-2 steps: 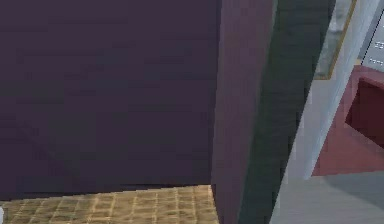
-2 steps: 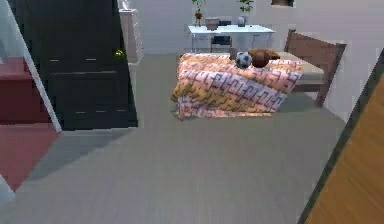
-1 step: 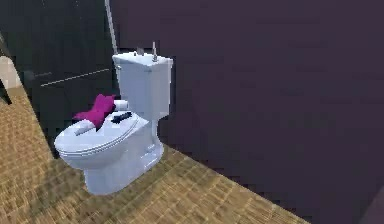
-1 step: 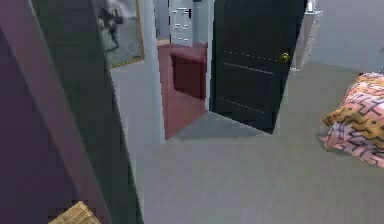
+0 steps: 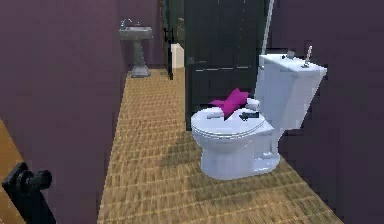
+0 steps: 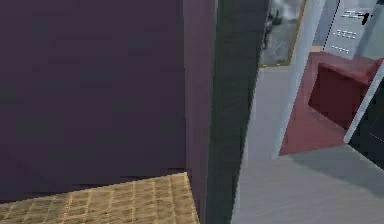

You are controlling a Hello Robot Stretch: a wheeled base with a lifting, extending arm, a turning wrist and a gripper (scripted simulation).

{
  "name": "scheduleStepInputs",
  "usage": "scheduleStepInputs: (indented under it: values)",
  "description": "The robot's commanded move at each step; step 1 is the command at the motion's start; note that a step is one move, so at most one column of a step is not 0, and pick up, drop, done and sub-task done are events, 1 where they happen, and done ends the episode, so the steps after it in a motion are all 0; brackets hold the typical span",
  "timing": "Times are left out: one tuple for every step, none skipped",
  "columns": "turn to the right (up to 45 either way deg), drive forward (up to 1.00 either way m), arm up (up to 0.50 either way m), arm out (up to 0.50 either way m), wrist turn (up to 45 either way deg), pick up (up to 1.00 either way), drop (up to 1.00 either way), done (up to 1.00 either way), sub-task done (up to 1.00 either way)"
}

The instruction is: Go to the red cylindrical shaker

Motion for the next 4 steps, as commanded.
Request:
scheduleStepInputs:
  values:
    - [0.0,0.35,0.00,0.00,0.0,0.00,0.00,0.00,0.00]
    - [-9.0,0.00,0.00,0.00,0.0,0.00,0.00,0.00,0.00]
    - [0.0,0.40,0.00,0.00,0.0,0.00,0.00,0.00,0.00]
    - [-27.0,0.00,0.00,0.00,0.0,0.00,0.00,0.00,0.00]
